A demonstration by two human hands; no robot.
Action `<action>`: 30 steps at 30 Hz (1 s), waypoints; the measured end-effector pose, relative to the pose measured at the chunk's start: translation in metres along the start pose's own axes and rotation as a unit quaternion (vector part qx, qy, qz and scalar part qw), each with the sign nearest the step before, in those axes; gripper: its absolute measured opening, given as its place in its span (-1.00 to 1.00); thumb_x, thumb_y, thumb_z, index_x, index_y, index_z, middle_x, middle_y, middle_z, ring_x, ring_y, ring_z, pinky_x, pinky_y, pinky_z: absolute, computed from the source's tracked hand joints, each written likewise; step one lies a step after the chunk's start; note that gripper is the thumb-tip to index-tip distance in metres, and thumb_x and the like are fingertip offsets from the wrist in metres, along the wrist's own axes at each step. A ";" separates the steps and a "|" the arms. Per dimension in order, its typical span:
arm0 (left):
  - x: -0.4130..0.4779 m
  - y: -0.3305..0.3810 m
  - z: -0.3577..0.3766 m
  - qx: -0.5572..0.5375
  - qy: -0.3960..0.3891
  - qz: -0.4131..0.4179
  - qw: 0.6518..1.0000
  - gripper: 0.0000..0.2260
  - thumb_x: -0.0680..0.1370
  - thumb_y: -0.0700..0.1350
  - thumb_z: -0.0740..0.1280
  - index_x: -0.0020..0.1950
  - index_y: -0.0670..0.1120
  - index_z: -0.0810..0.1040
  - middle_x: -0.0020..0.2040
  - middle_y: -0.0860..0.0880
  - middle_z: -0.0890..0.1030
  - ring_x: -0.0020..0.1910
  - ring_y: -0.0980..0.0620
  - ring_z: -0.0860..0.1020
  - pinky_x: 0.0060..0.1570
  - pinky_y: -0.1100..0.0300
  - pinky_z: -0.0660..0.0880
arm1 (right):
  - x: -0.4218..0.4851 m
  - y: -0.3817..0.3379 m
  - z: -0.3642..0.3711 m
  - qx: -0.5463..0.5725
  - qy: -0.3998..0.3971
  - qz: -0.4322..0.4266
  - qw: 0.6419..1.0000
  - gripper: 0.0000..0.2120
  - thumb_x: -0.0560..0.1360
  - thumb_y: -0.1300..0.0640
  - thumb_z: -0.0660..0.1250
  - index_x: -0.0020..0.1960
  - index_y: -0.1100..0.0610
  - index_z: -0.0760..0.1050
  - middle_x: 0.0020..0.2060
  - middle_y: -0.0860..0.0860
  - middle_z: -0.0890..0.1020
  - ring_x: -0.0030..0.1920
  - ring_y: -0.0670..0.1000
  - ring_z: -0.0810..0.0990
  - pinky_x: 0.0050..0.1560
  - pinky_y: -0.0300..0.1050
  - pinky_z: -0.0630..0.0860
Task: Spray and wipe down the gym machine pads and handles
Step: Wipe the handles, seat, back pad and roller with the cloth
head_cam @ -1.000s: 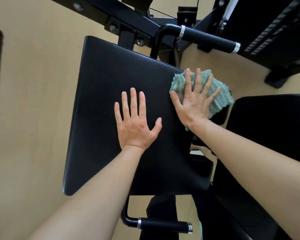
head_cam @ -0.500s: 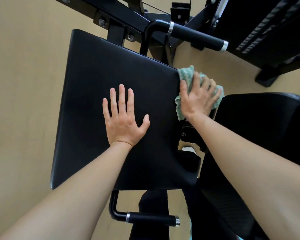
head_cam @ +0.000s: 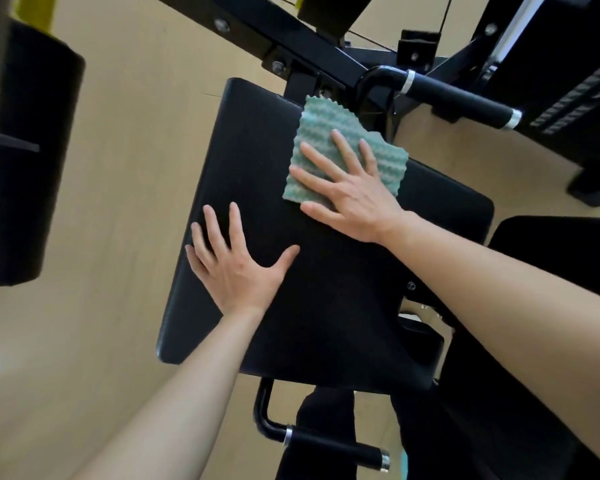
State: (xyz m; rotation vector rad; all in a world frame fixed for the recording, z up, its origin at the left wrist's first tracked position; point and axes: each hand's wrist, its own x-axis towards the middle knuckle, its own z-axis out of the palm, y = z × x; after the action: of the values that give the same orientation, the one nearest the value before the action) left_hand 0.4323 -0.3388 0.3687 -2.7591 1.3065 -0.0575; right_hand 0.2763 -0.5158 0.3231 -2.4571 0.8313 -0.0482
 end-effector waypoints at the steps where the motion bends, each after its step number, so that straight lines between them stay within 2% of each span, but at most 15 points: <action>1: 0.000 -0.003 0.002 0.005 0.000 0.008 1.000 0.04 0.38 0.60 0.24 0.69 0.06 0.09 0.70 -0.12 0.05 0.66 -0.27 0.03 0.59 -0.31 0.02 | -0.003 0.008 0.002 -0.005 0.010 0.009 1.000 -0.41 0.64 -0.36 -0.14 0.65 -0.29 -0.04 0.68 -0.12 -0.08 0.65 0.21 -0.26 0.58 0.38 -0.25; 5: -0.003 -0.001 0.009 0.006 0.024 0.007 1.000 0.01 0.39 0.60 0.22 0.68 0.06 0.15 0.69 -0.12 0.11 0.66 -0.26 0.06 0.59 -0.28 0.01 | -0.018 0.032 0.012 0.031 0.058 0.203 0.977 -0.38 0.62 -0.41 -0.06 0.63 -0.35 -0.10 0.68 0.03 -0.01 0.65 0.30 -0.06 0.58 0.38 -0.16; 8: -0.003 -0.002 0.012 0.000 0.039 0.006 0.999 -0.02 0.40 0.59 0.22 0.66 0.05 0.21 0.67 -0.11 0.17 0.65 -0.25 0.10 0.60 -0.26 0.01 | -0.008 0.022 0.012 0.037 0.068 0.260 0.962 -0.35 0.60 -0.43 -0.05 0.63 -0.32 -0.08 0.64 0.08 0.13 0.61 0.30 0.07 0.56 0.41 -0.12; 13: -0.003 0.001 0.016 0.007 0.054 0.005 0.999 -0.03 0.41 0.58 0.23 0.65 0.02 0.25 0.65 -0.14 0.22 0.65 -0.26 0.12 0.60 -0.25 0.01 | 0.031 0.003 0.001 0.019 0.067 0.156 0.985 -0.36 0.62 -0.39 -0.06 0.64 -0.30 -0.11 0.66 0.03 0.03 0.62 0.28 0.03 0.55 0.41 -0.06; 17: -0.004 0.001 0.018 0.013 0.048 0.002 0.999 -0.03 0.42 0.59 0.22 0.65 0.01 0.24 0.64 -0.15 0.21 0.65 -0.26 0.09 0.61 -0.26 -0.01 | 0.080 -0.029 -0.011 -0.020 0.048 0.030 0.998 -0.35 0.63 -0.37 -0.03 0.65 -0.28 -0.13 0.69 -0.05 -0.12 0.64 0.35 -0.18 0.54 0.48 -0.16; 19: -0.004 0.002 0.019 0.019 0.051 0.002 0.999 -0.03 0.42 0.58 0.21 0.64 -0.01 0.26 0.64 -0.16 0.22 0.65 -0.27 0.10 0.60 -0.26 0.01 | 0.098 -0.047 -0.014 -0.058 0.040 -0.040 0.997 -0.35 0.63 -0.37 -0.03 0.66 -0.26 -0.13 0.68 -0.07 -0.14 0.62 0.35 -0.27 0.53 0.51 -0.21; 22: -0.004 0.001 0.020 0.020 0.051 0.002 0.998 -0.03 0.41 0.58 0.23 0.63 -0.03 0.27 0.63 -0.16 0.22 0.65 -0.27 0.09 0.61 -0.26 -0.01 | 0.105 -0.041 -0.015 -0.099 0.041 -0.120 0.987 -0.34 0.62 -0.42 -0.09 0.66 -0.25 -0.10 0.68 -0.09 -0.11 0.64 0.29 -0.25 0.55 0.48 -0.21; 24: -0.004 0.001 0.020 0.012 0.051 0.007 0.999 -0.03 0.41 0.58 0.23 0.63 -0.02 0.27 0.63 -0.16 0.22 0.65 -0.27 0.09 0.61 -0.26 -0.02 | 0.103 -0.022 -0.019 -0.087 0.051 -0.096 0.990 -0.29 0.58 -0.49 -0.11 0.65 -0.27 -0.12 0.68 -0.08 -0.09 0.65 0.28 -0.20 0.55 0.49 -0.17; 28: -0.004 0.001 0.020 0.012 0.044 0.004 0.999 -0.02 0.40 0.58 0.24 0.64 -0.01 0.26 0.64 -0.15 0.22 0.65 -0.28 0.09 0.61 -0.26 -0.03 | 0.104 -0.013 -0.023 -0.014 0.071 0.074 0.995 -0.26 0.55 -0.52 -0.14 0.65 -0.28 -0.15 0.69 -0.01 -0.08 0.64 0.35 -0.20 0.54 0.49 -0.22; 30: -0.003 0.001 0.020 0.014 0.042 0.004 0.999 -0.03 0.41 0.58 0.25 0.63 -0.02 0.25 0.64 -0.16 0.22 0.65 -0.29 0.09 0.61 -0.27 -0.03 | 0.100 -0.029 -0.016 -0.035 0.081 0.053 0.995 -0.29 0.59 -0.46 -0.15 0.66 -0.23 -0.14 0.69 -0.01 -0.08 0.64 0.35 -0.20 0.54 0.50 -0.21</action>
State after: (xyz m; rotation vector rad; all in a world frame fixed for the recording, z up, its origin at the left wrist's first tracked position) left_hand 0.4305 -0.3359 0.3492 -2.7557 1.3259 -0.1915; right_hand 0.3699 -0.5615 0.3379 -2.4953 1.0502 -0.1854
